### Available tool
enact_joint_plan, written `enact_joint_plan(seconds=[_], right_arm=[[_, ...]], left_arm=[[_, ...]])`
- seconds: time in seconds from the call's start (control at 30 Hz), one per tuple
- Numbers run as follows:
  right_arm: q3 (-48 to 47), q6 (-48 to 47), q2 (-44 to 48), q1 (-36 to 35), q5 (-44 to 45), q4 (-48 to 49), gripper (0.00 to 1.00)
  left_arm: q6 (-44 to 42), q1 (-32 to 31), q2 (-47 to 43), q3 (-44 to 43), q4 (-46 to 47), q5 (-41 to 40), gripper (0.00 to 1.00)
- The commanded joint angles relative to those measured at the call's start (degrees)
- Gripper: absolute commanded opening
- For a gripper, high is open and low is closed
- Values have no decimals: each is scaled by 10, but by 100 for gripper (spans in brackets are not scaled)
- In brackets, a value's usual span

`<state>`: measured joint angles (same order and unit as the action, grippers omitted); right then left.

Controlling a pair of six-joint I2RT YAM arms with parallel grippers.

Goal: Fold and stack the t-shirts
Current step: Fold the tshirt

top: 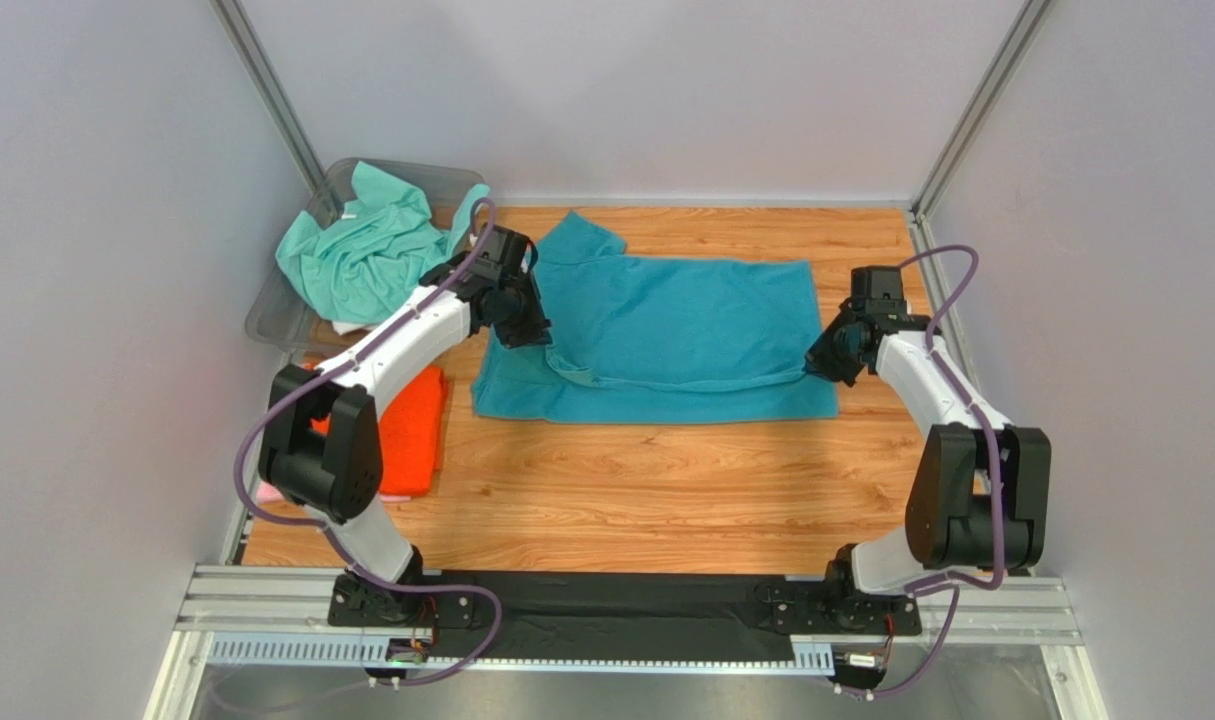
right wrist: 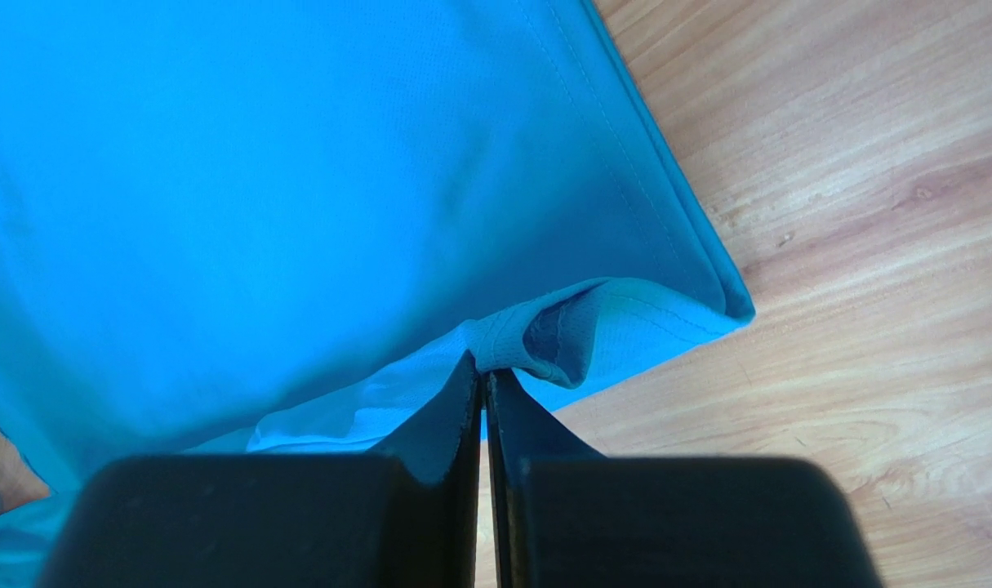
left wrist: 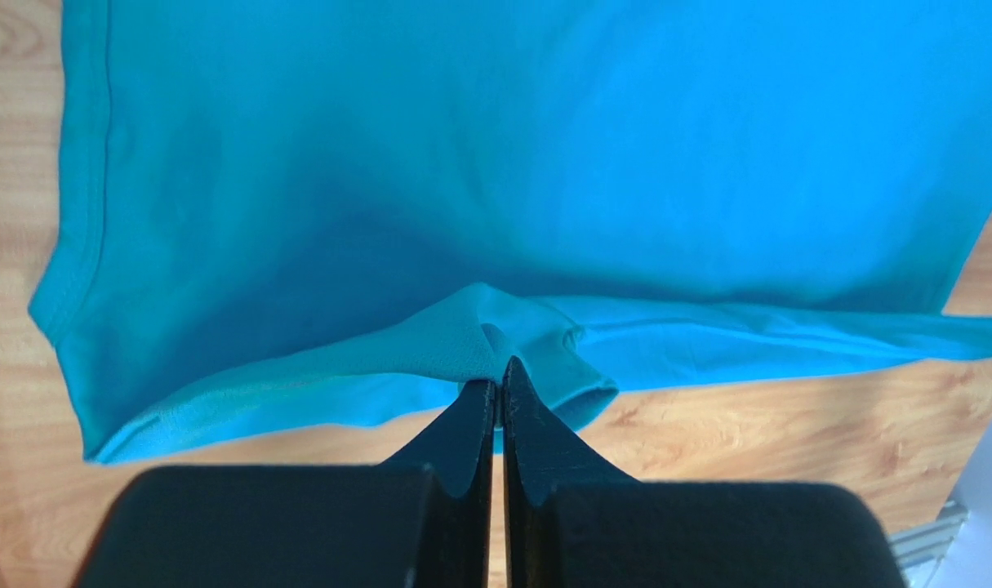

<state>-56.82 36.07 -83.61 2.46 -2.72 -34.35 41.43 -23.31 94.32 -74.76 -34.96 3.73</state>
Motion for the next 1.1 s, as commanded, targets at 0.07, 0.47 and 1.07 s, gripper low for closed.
enact_joint_plan(seconds=[0.07,0.47,1.07], right_arm=[[-46,-5,-43,2,26,35,0],[-152,-14,-157,18,40,17,49],[-19,-87,-76,-47,-70,82,100]], left_arm=[[-18,27,60,-63,-5,4,0],[-52,57,216,-238,-60,4,64],[-21,56,68,14,50,77,100]])
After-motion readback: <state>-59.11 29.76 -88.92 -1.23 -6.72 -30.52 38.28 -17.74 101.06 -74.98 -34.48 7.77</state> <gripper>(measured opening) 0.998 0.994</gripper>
